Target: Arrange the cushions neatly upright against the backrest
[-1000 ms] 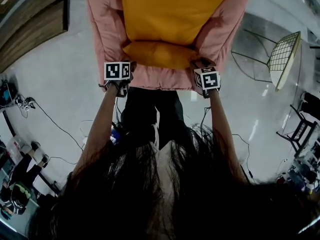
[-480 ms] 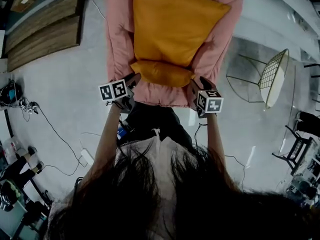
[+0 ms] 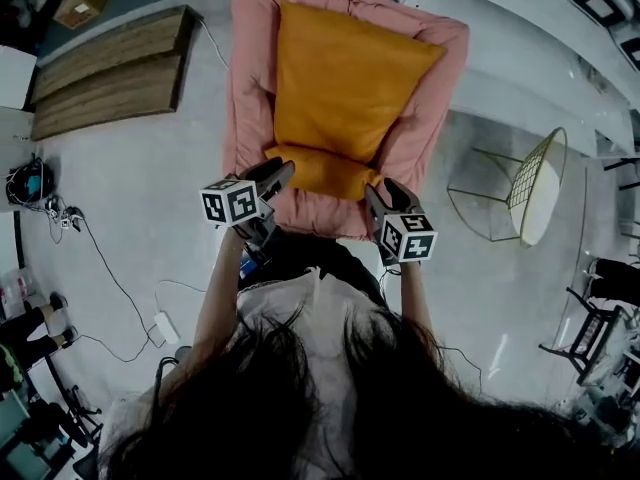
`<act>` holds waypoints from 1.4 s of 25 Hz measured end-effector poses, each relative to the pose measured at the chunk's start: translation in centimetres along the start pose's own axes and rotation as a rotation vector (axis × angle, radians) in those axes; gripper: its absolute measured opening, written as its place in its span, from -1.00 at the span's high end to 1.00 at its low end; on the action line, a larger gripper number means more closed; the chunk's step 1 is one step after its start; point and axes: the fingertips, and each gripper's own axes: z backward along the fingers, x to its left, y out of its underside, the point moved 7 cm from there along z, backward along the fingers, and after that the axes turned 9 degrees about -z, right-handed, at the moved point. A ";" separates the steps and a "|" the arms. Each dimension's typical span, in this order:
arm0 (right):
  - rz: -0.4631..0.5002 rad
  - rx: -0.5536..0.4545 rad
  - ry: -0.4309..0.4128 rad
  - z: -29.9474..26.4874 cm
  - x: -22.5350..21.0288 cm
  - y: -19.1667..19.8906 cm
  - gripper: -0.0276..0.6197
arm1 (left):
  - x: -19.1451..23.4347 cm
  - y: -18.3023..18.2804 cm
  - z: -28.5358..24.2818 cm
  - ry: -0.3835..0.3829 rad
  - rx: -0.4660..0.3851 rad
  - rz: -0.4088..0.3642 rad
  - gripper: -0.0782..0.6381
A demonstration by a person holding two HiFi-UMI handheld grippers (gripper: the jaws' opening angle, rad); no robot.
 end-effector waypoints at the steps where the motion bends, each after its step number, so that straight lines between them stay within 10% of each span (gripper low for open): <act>1: 0.011 -0.001 -0.012 0.3 0.3 -0.1 0.29 | -0.9 -0.2 0.3 0.009 -0.013 -0.007 0.32; 11: 0.092 0.042 -0.146 0.6 2.6 0.7 0.29 | -5.6 0.1 3.9 -0.018 -0.118 -0.055 0.32; 24: 0.073 0.006 -0.104 1.9 5.7 2.0 0.29 | -6.7 0.4 8.4 -0.008 -0.104 -0.135 0.33; 35: -0.018 -0.103 -0.159 6.3 16.8 6.7 0.29 | -7.6 6.0 19.5 0.037 -0.143 -0.239 0.34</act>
